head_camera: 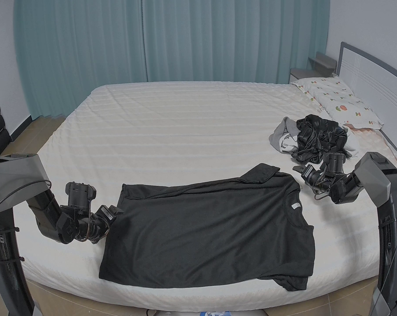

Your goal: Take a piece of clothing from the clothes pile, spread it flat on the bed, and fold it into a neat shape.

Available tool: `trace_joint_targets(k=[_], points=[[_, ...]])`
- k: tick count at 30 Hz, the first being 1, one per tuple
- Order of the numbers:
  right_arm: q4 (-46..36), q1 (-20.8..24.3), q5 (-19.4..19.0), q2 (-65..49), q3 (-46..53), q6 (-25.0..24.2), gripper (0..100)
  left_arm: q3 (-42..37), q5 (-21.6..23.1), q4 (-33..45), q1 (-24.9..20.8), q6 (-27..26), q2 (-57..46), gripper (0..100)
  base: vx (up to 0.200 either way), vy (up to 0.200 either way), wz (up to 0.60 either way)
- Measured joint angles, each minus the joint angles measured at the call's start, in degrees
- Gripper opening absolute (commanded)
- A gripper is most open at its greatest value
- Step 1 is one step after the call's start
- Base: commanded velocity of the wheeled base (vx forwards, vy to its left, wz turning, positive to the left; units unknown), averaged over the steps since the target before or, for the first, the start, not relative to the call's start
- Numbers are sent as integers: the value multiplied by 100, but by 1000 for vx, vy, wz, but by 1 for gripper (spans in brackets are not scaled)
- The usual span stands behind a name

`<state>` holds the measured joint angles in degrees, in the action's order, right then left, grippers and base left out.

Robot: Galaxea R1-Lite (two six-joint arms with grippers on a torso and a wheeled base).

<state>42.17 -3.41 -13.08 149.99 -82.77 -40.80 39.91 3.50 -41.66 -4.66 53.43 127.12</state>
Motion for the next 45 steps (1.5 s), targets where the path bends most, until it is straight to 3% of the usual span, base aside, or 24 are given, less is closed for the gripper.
trace_joint_targets(k=[7, 21, 25, 30, 45], points=[[401, 2, -93, -466, 1337, 16, 100, -56, 5, -5, 4, 7, -102, 100, 0, 0, 0], [1173, 346, -132, -2481, 5121, 38, 100, -362, 176, 33, -129, 11, -667, 100, 0, 0, 0], [1304, 506, -152, -3004, 5954, 35, 100, -623, 211, 27, -197, 5, -802, 100, -200, 0, 0], [1358, 600, -156, -3277, 6406, 46, 100, -1070, 235, -6, -234, -143, -926, 100, -200, 0, 0], [1391, 657, -150, -3216, 6740, 222, 100, -1560, 241, -28, -261, -400, -931, 100, 0, 0, 0]])
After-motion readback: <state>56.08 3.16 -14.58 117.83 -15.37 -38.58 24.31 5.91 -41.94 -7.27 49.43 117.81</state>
